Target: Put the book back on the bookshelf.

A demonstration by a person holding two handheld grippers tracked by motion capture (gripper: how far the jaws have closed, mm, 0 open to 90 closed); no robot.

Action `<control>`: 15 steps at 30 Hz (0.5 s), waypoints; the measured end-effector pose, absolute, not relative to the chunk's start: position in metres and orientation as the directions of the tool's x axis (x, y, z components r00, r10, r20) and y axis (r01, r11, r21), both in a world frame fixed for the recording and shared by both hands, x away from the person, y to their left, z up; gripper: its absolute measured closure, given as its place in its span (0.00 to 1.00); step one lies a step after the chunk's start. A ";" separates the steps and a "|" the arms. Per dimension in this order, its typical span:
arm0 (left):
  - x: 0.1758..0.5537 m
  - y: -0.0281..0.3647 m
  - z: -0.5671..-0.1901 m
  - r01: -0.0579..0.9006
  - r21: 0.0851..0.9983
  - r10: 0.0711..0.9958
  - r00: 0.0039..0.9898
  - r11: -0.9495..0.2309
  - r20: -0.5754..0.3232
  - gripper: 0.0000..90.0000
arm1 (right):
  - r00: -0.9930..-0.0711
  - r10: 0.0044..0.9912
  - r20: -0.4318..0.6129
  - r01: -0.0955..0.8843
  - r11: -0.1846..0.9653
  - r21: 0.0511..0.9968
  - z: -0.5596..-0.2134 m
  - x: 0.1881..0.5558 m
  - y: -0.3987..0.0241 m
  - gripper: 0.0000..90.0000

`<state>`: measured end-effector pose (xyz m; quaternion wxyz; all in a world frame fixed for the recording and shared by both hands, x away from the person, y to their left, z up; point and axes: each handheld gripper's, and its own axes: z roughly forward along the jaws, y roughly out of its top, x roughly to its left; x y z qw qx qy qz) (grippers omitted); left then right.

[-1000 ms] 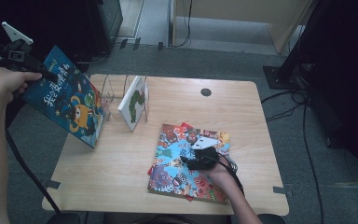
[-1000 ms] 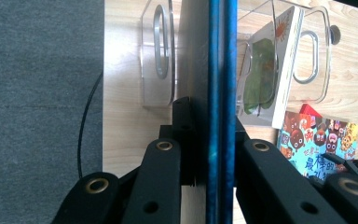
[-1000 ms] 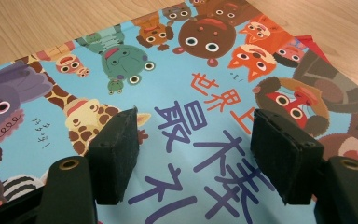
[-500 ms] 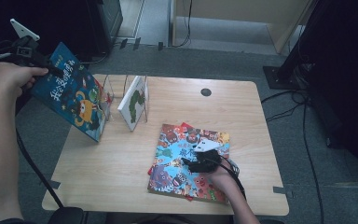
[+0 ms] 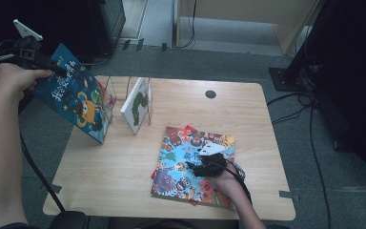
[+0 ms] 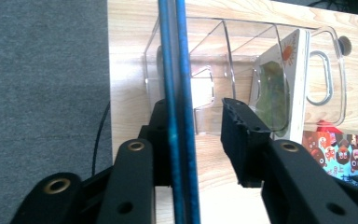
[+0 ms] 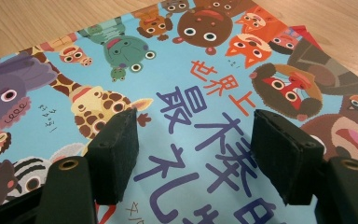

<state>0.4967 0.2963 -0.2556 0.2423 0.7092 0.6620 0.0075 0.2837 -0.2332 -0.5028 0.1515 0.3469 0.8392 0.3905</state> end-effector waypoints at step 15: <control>0.491 0.304 -0.247 0.919 0.395 0.929 0.150 -0.004 -0.338 0.54 | -0.714 0.700 0.020 0.466 0.454 0.760 -0.503 0.283 -0.234 0.36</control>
